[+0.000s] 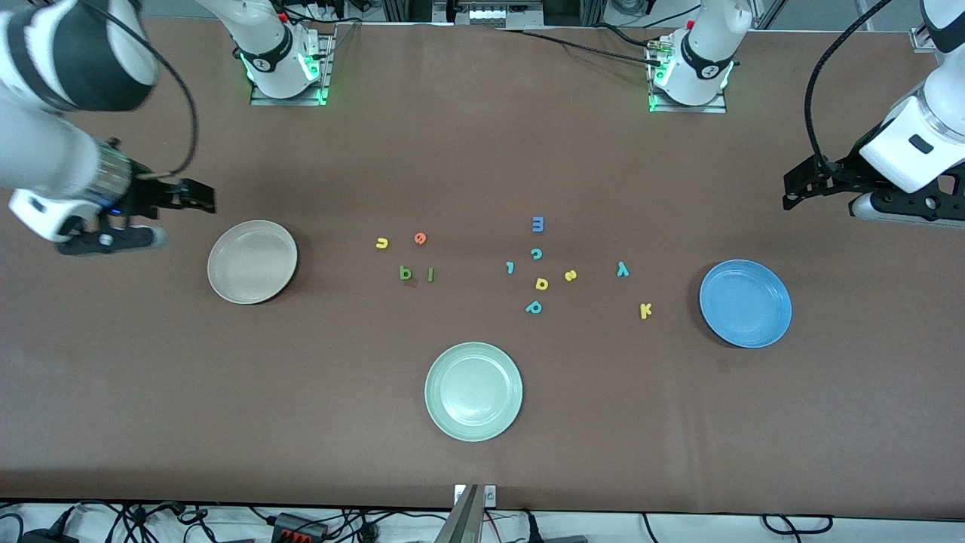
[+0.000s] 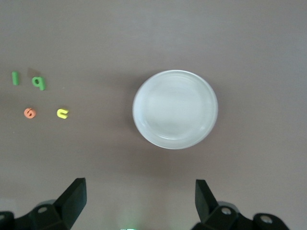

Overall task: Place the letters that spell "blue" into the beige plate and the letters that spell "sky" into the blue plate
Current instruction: 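Grasp yellow letters with the right gripper and the left gripper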

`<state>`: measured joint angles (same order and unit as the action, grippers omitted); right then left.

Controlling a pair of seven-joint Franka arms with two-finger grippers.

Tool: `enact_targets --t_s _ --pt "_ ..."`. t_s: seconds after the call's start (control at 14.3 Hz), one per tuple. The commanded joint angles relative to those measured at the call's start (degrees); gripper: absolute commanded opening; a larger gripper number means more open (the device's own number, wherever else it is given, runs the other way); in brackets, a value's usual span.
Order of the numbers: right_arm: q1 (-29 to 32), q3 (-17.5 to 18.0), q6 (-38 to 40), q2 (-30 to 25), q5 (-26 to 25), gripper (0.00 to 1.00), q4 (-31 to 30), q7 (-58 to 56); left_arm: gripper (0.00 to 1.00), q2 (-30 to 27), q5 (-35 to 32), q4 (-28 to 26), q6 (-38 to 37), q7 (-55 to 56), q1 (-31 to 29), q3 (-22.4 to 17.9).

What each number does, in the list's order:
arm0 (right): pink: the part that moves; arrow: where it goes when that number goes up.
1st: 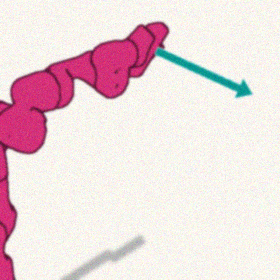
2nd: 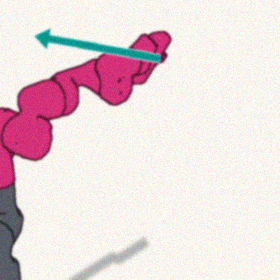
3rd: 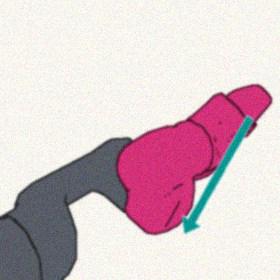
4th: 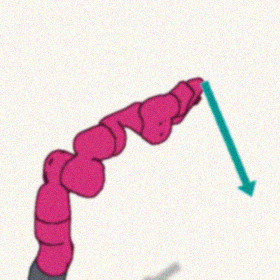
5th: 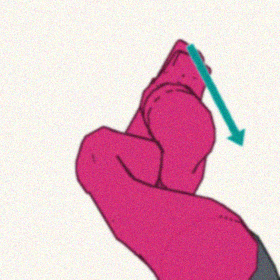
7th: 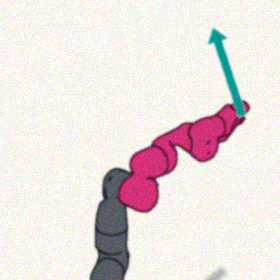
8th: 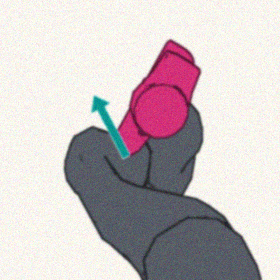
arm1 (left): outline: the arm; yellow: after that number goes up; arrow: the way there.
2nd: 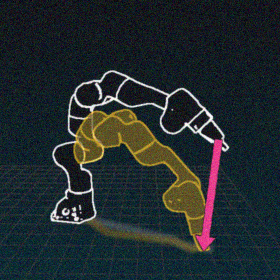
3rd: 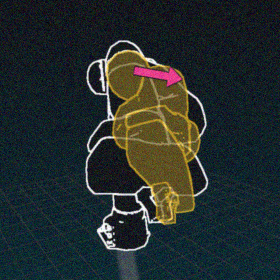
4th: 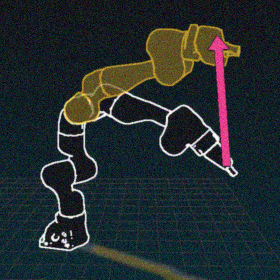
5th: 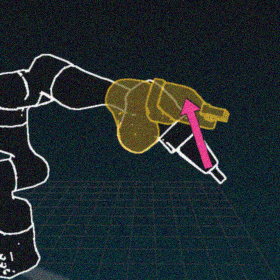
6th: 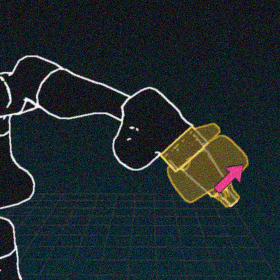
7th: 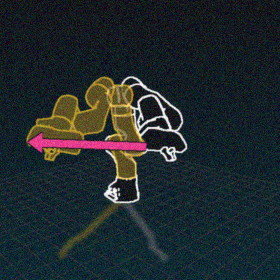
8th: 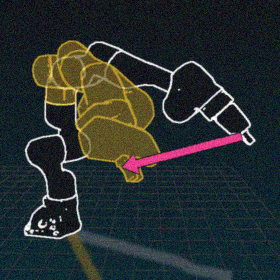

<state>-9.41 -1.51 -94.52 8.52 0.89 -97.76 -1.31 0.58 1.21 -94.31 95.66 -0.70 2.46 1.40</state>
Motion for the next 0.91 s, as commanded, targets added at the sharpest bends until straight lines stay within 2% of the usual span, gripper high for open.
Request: enact_targets --t_s 0.0,0.21,0.42,0.7,0.84 --pt "-3.3 -0.3 -2.6 1.6 1.1 1.00 -1.6 0.3 1.00 0.5 -0.4 1.1 -0.7 -1.0 0.1 -0.3" --pt "-6.5 -0.3 -8.5 1.9 2.4 1.00 -6.5 0.3 1.00 1.9 -0.2 1.1 -0.3 -0.2 1.2 -0.2" --pt "-9.7 -0.2 -9.7 4.5 3.1 1.00 -8.6 0.2 1.00 6.1 -0.8 1.2 0.5 -0.2 2.7 0.0" --pt "-13.2 -0.2 -12.7 9.3 3.2 1.00 -8.6 -2.9 1.00 15.0 -0.9 1.2 6.1 -0.1 4.5 1.1" --pt "-14.8 -0.2 -17.3 10.4 3.2 1.00 -10.9 -6.1 1.00 19.6 -0.9 1.1 10.7 -0.1 4.9 1.1"
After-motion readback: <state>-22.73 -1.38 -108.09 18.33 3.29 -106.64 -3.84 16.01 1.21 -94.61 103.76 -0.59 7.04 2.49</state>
